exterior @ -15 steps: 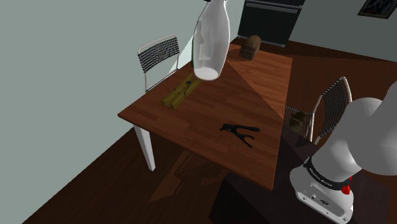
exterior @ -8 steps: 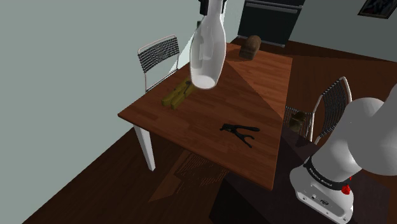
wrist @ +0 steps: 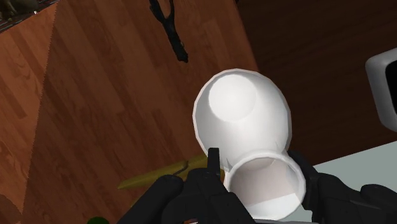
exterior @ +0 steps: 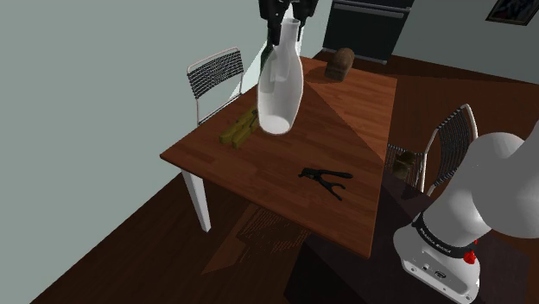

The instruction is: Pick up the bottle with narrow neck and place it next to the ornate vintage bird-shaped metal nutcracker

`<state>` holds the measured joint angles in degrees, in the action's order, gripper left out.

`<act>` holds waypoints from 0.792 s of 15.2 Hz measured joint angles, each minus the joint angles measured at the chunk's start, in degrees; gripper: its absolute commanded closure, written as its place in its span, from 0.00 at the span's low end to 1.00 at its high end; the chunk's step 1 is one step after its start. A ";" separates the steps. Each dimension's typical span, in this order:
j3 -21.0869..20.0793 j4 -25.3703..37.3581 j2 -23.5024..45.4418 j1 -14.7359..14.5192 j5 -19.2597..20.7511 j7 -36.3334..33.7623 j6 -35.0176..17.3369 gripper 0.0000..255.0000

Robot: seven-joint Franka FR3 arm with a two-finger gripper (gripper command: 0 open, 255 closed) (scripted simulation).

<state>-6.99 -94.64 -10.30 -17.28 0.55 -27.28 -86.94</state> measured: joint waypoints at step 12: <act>0.12 -12.09 -2.51 -0.03 -0.28 0.09 -9.59 1.00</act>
<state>-6.86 -106.73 -12.82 -17.31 0.27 -27.19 -96.53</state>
